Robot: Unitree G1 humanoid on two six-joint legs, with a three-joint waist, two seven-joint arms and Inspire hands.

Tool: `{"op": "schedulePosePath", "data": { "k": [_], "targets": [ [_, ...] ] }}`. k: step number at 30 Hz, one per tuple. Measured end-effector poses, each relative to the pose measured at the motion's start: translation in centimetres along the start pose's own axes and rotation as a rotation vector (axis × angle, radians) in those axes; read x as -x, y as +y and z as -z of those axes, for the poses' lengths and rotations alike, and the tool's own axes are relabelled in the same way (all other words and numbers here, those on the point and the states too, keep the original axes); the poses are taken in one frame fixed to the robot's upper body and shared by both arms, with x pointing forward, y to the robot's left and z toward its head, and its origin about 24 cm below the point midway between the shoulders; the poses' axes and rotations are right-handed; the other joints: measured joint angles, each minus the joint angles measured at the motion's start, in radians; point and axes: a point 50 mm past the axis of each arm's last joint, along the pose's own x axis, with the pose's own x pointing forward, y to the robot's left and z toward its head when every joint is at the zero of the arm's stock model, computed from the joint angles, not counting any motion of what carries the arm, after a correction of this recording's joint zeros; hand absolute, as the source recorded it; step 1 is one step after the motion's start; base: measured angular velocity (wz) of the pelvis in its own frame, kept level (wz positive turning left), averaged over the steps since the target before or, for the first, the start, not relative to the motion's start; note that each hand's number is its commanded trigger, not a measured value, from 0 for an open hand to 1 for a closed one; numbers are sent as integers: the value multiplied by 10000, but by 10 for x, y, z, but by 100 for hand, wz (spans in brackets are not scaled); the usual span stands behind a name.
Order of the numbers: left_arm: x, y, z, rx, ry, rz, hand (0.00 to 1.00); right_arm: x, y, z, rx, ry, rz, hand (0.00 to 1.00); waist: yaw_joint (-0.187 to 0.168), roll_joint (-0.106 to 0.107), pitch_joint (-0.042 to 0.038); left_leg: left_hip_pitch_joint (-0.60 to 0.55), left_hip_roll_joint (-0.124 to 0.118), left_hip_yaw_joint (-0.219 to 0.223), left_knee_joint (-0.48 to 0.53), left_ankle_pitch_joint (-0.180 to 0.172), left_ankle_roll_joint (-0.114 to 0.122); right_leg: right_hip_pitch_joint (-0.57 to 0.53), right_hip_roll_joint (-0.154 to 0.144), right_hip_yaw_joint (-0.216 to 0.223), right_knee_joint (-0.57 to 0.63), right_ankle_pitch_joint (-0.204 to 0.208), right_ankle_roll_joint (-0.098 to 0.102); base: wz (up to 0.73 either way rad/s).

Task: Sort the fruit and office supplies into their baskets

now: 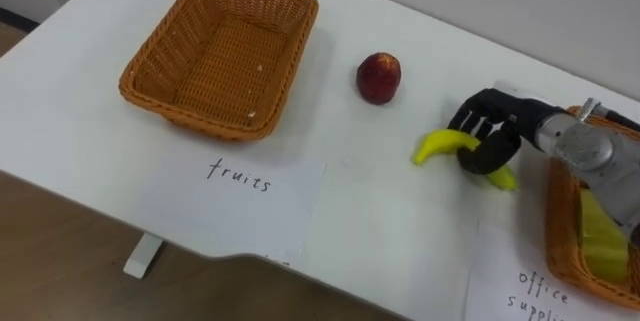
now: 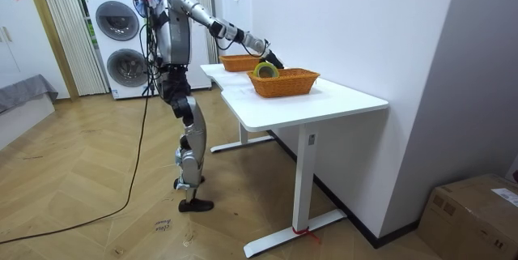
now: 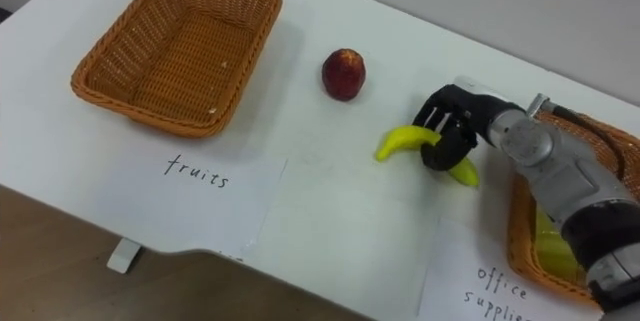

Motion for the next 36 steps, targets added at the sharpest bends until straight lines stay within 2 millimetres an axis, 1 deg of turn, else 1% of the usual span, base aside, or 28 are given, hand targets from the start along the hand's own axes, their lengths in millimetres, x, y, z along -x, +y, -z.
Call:
{"op": "schedulePosePath", "data": {
  "k": [2,3,5,8,9,12,14,15,17,19,22,24,26,27,29,30,31,33,35,36],
  "targets": [
    [0,0,1,-9,31,10,0,0,0,-1,22,-50,-7,100,1,-2,-1,36,0,6,-29,2,-2,7,-1,9,0,0,0,-2],
    [1,0,3,-25,63,10,0,1,2,-3,51,-145,-34,100,0,-22,-15,88,0,19,-39,16,-8,18,0,44,0,0,0,-5],
    [2,-1,7,-55,117,24,0,2,7,-7,92,-382,-121,100,-50,-26,-17,164,2,15,-46,18,-8,104,4,46,-17,-1,2,-2],
    [3,-1,8,-148,106,9,0,4,14,-9,122,-571,-341,100,-61,-33,-21,374,-4,15,-104,19,-6,286,-4,42,-50,-3,5,0],
    [3,0,9,-173,142,-14,0,4,13,-12,148,-648,-379,100,-61,-60,-37,446,-5,31,-130,19,-6,372,3,47,-128,-2,8,0],
    [4,4,10,-230,136,-94,0,6,9,-18,297,-879,-287,100,-83,-102,-62,726,3,28,-208,18,-7,652,21,28,-209,-3,11,0],
    [5,6,10,-189,85,-124,0,8,6,-22,413,-1055,-191,100,-166,-131,-84,918,6,28,-278,18,-7,857,27,6,-287,-3,14,0],
    [7,5,15,-111,217,-116,0,9,3,-25,506,-1214,-93,100,-214,-160,-106,1016,9,27,-347,18,-8,949,35,0,-315,-2,14,0],
    [7,6,18,2,289,-150,0,11,-1,-32,559,-1506,89,100,-346,-174,-127,1113,17,28,-399,17,-9,1058,43,1,-325,-2,14,0],
    [9,4,25,91,464,-67,0,15,-8,-34,566,-1664,377,100,-420,-184,-135,1188,18,31,-402,15,-10,1169,45,11,-328,-2,15,0],
    [10,2,28,132,552,10,0,22,-18,-35,684,-1814,642,100,-546,-176,-148,1206,13,24,-378,14,-10,1217,42,19,-335,9,29,0],
    [12,0,33,170,668,50,0,26,-22,-39,739,-2057,852,100,-623,-127,-157,1257,13,31,-371,14,-10,1257,50,83,-333,13,32,-2],
    [13,-5,36,417,797,81,0,30,-26,-46,999,-2346,1055,100,-703,-24,-139,1376,10,43,-405,14,-9,1352,50,116,-334,13,33,-2],
    [14,-8,37,405,844,96,0,32,-29,-49,1126,-2456,1193,100,-777,45,-164,1426,2,36,-430,15,-9,1404,42,107,-329,9,39,0],
    [13,-9,36,418,830,126,0,35,-34,-51,1237,-2554,1460,100,-806,144,-143,1537,-6,34,-461,16,-8,1512,38,106,-340,-6,60,0],
    [14,-10,37,427,875,133,0,38,-36,-52,1259,-2601,1547,100,-827,208,-185,1570,-21,33,-471,15,-7,1542,28,125,-340,-36,88,0],
    [14,-12,37,461,908,106,0,40,-39,-54,1265,-2665,1704,100,-838,277,-199,1644,-45,50,-526,29,12,1571,3,162,-332,-52,99,0],
    [14,-14,35,451,862,56,0,42,-44,-54,1392,-2628,1930,100,-883,333,-219,1724,-93,67,-631,75,49,1596,-48,196,-322,-78,134,0],
    [14,-13,35,459,853,-9,0,43,-47,-53,1672,-2449,2128,100,-896,369,-196,1852,-117,93,-710,89,71,1688,-84,178,-327,-89,155,0],
    [14,-13,37,513,917,-41,0,44,-48,-53,1879,-2375,2252,100,-931,381,-199,1923,-139,93,-745,95,83,1753,-105,169,-324,-111,189,0]
  ]
}}
